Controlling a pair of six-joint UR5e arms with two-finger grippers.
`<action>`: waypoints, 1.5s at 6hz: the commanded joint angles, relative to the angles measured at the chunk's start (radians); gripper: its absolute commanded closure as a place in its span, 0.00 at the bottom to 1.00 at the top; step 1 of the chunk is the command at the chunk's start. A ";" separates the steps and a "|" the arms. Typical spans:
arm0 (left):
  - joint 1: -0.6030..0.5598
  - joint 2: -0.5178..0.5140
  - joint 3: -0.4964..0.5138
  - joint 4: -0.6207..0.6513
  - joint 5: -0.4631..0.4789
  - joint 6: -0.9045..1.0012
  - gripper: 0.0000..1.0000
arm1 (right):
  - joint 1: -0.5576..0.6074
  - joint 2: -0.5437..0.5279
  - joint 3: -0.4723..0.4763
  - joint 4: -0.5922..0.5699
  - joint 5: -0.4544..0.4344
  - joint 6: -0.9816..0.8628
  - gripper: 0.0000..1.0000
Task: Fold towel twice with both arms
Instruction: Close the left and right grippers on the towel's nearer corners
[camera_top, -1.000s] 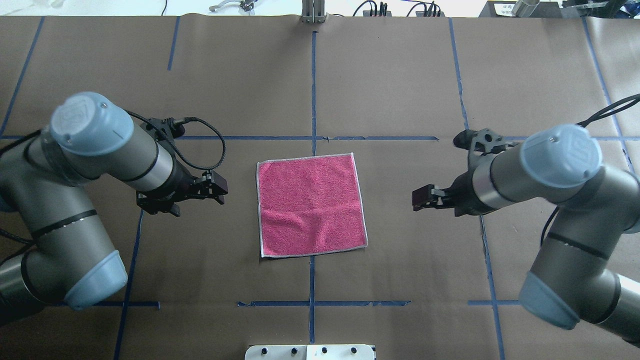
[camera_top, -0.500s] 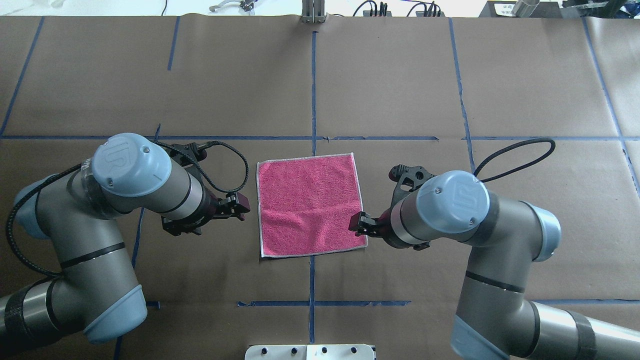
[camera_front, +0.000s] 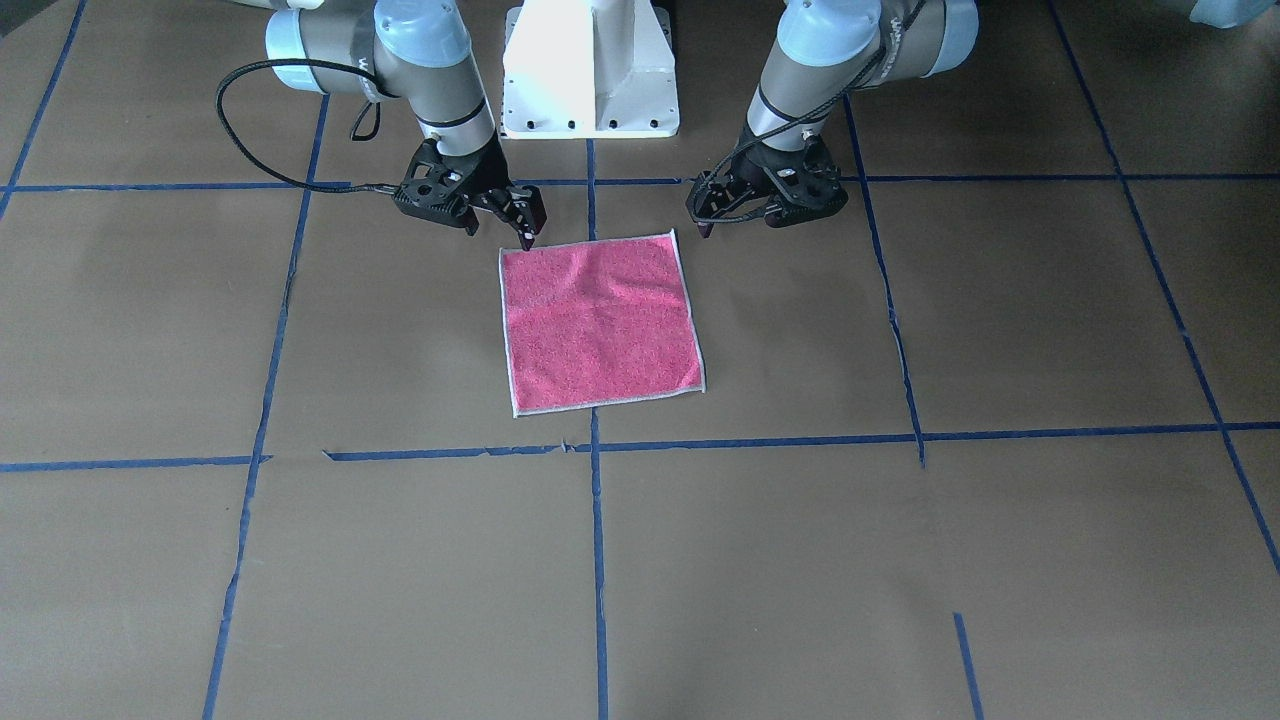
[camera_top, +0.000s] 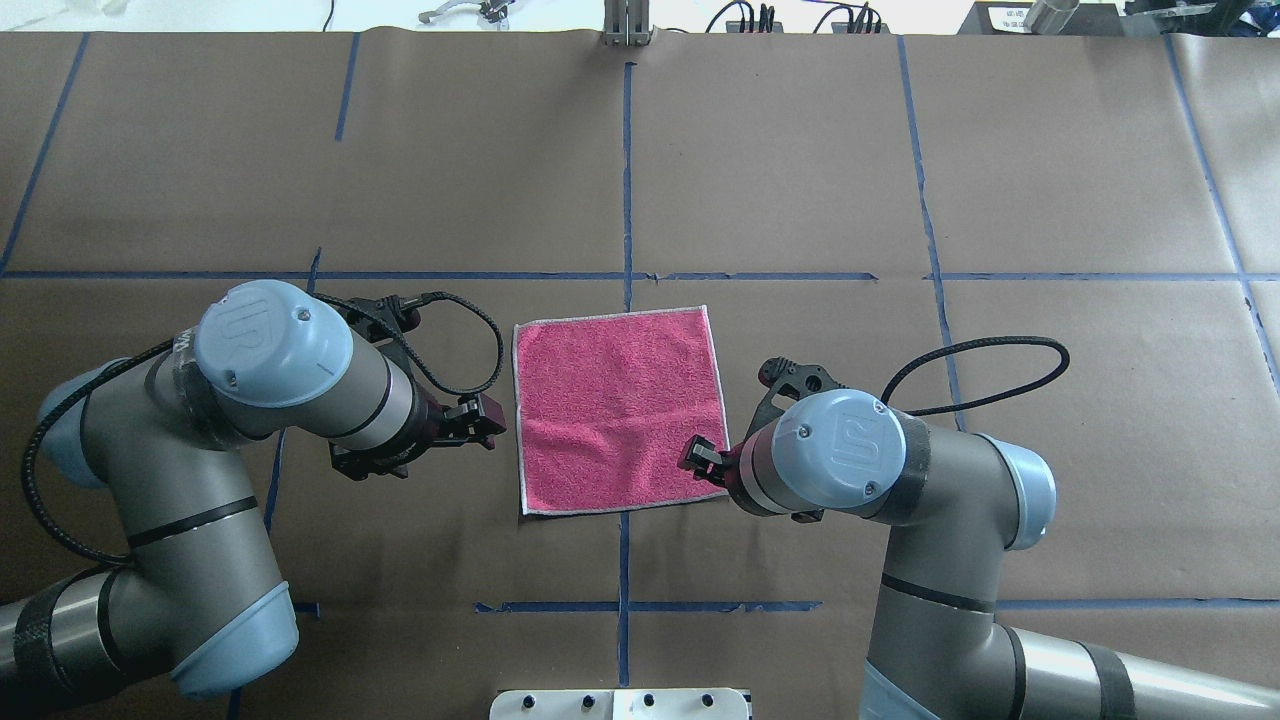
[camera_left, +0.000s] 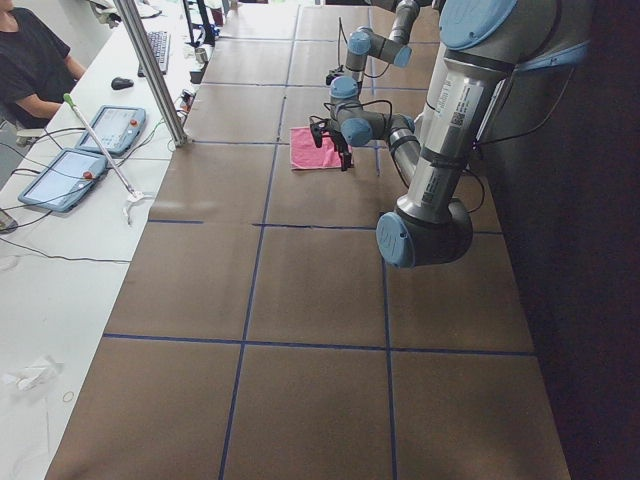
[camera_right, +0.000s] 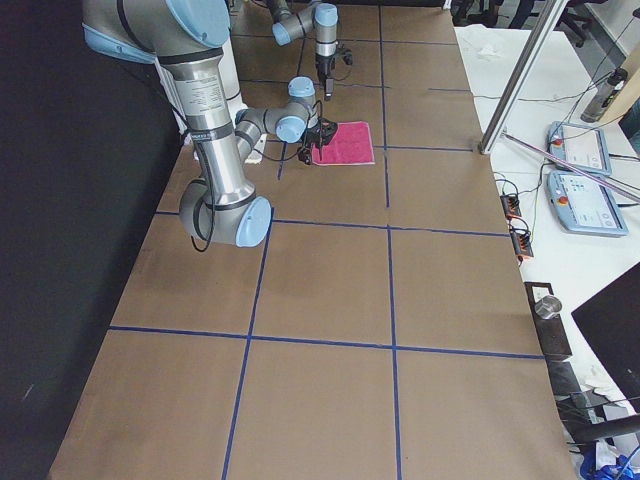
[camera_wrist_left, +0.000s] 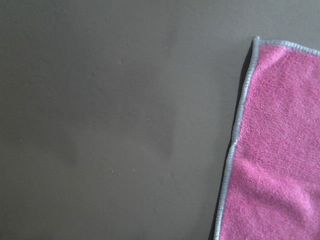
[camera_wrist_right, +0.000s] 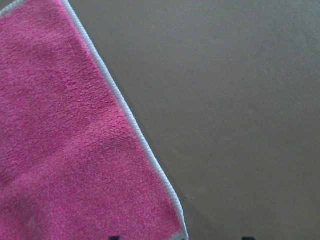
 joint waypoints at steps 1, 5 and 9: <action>0.003 -0.007 -0.001 0.000 0.000 -0.002 0.00 | -0.012 0.004 -0.028 0.000 -0.006 0.029 0.19; 0.003 -0.004 -0.013 0.002 0.000 -0.003 0.00 | -0.014 0.006 -0.038 0.000 -0.006 0.031 0.71; 0.003 0.000 -0.017 0.003 0.002 -0.003 0.00 | -0.009 0.006 -0.024 0.002 -0.006 0.031 1.00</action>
